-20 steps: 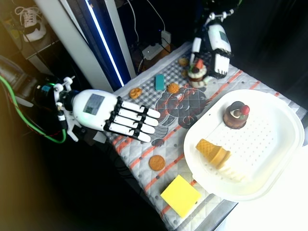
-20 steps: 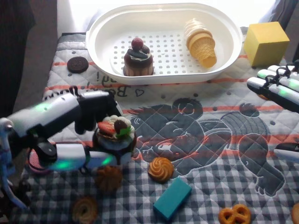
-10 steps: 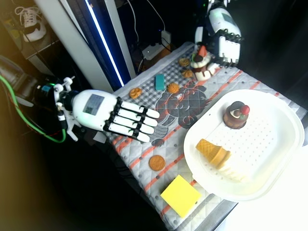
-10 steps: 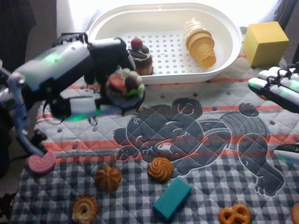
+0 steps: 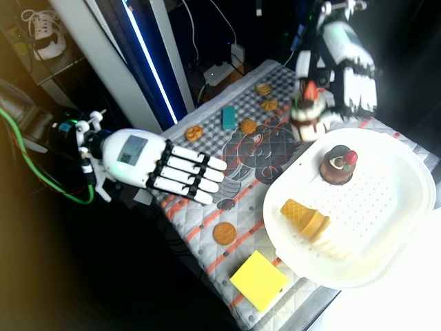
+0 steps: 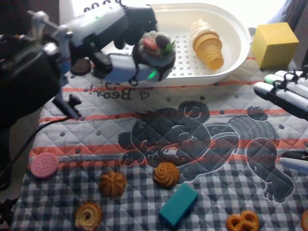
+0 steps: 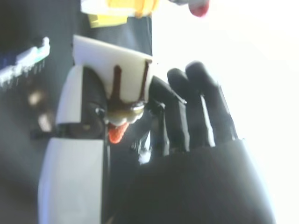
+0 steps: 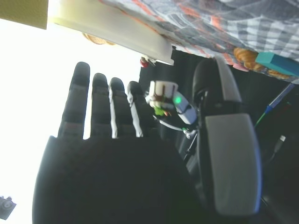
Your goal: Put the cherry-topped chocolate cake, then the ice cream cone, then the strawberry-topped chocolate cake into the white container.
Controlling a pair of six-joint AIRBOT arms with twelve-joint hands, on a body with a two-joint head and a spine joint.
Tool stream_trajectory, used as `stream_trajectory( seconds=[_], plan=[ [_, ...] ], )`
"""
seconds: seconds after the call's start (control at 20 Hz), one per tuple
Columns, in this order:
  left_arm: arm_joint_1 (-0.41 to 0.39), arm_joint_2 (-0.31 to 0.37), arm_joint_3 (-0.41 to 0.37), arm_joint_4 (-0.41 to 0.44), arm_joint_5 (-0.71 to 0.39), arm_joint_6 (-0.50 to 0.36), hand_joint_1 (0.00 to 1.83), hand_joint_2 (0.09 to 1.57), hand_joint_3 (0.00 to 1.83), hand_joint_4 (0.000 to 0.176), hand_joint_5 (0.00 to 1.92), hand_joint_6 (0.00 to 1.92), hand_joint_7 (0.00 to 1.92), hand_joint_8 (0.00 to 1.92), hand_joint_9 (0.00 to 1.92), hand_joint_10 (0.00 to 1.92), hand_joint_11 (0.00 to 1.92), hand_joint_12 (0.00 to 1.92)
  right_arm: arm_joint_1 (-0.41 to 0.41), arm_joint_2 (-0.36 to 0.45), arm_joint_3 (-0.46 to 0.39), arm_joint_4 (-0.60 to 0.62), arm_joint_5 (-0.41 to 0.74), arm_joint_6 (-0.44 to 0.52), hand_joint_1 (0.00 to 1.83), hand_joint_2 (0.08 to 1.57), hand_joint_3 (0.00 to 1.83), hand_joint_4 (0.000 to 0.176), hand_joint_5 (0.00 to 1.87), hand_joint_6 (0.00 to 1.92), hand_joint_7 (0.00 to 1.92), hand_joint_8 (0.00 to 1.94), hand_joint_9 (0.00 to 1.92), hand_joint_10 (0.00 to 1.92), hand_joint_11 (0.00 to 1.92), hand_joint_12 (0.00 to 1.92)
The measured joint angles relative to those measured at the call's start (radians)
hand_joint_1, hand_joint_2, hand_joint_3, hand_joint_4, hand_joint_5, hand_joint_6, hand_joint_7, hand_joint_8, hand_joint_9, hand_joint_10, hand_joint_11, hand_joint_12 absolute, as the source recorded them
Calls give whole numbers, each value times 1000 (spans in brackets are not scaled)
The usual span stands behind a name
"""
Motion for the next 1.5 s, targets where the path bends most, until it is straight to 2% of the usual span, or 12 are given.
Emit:
stream_trajectory(
  seconds=[0.3, 0.35, 0.5, 0.6, 0.7, 0.75, 0.8, 0.9, 1.15, 1.2, 1.45, 1.5],
  plan=[
    [-43, -127, 148, -68, 111, 17, 1269, 1289, 1, 7, 382, 1091, 622, 1553, 367, 1570, 309, 1921, 0, 0, 0, 1, 2, 0, 678, 1202, 0, 0, 0, 0, 0, 0, 26, 9, 0, 300],
    [-47, -135, 161, -73, 117, 19, 1153, 1226, 0, 10, 348, 1034, 385, 1267, 295, 1468, 178, 1921, 0, 0, 0, 1, 2, 0, 682, 1201, 0, 0, 0, 0, 0, 0, 29, 9, 0, 337],
    [-63, -174, 208, -169, 140, 117, 1157, 1192, 0, 0, 282, 897, 163, 1389, 174, 1642, 125, 1921, 0, 0, 0, 4, 2, 2, 661, 1189, 0, 0, 0, 0, 0, 0, 45, 14, 0, 536],
    [-71, -196, 220, -211, 155, 180, 1158, 1180, 0, 36, 213, 721, 106, 1034, 67, 1344, 4, 1837, 0, 0, 0, 3, 3, 5, 667, 1189, 0, 0, 0, 0, 0, 0, 59, 21, 0, 733],
    [-71, -209, 229, -215, 160, 182, 919, 1164, 0, 152, 116, 276, 45, 247, 2, 369, 0, 1117, 0, 0, 0, 8, 2, 6, 687, 1191, 1, 0, 0, 0, 0, 0, 55, 20, 0, 598],
    [-71, -209, 229, -214, 160, 183, 888, 1166, 1, 168, 104, 153, 41, 84, 0, 163, 0, 781, 0, 0, 0, 7, 3, 7, 702, 1195, 2, 0, 0, 0, 0, 0, 55, 20, 0, 588],
    [-71, -209, 230, -217, 158, 184, 886, 1152, 0, 139, 82, 92, 25, 25, 0, 73, 0, 595, -1, 0, 0, 9, 2, 7, 694, 1187, 0, 0, 0, 0, 0, 0, 56, 21, 0, 654],
    [-70, -203, 229, -228, 164, 185, 798, 1130, 0, 175, 47, 44, 0, 0, 0, 2, 0, 43, -5, 0, 0, 10, 2, 7, 687, 1189, 0, 0, 0, 0, 0, 0, 61, 25, 0, 693],
    [-69, -137, 136, -191, 127, 185, 728, 1091, 0, 175, 0, 1, 0, 0, 0, 0, 0, 0, -7, 0, 0, 11, 3, 7, 699, 1195, 0, 0, 0, 0, 0, 0, 47, 19, 0, 562],
    [-69, -114, 104, -169, 106, 183, 693, 1096, 0, 153, 0, 0, 0, 0, 0, 0, 0, 0, -7, 0, 0, 13, 1, 7, 695, 1194, 0, 0, 0, 0, 0, 0, 46, 18, 0, 560],
    [-31, 26, -40, -32, -47, 52, 684, 1097, 0, 176, 0, 0, 0, 0, 0, 0, 14, 6, -9, 4, -14, 10, 13, 7, 643, 1178, 0, 0, 0, 0, 0, 0, 18, 7, 0, 325],
    [-11, 63, -67, -10, -79, 9, 640, 1043, 48, 176, 0, 0, 0, 0, 0, 0, 2, 355, -10, 7, -18, 9, 26, 8, 658, 1174, 0, 0, 0, 0, 0, 0, 24, 9, 0, 338]
  ],
)
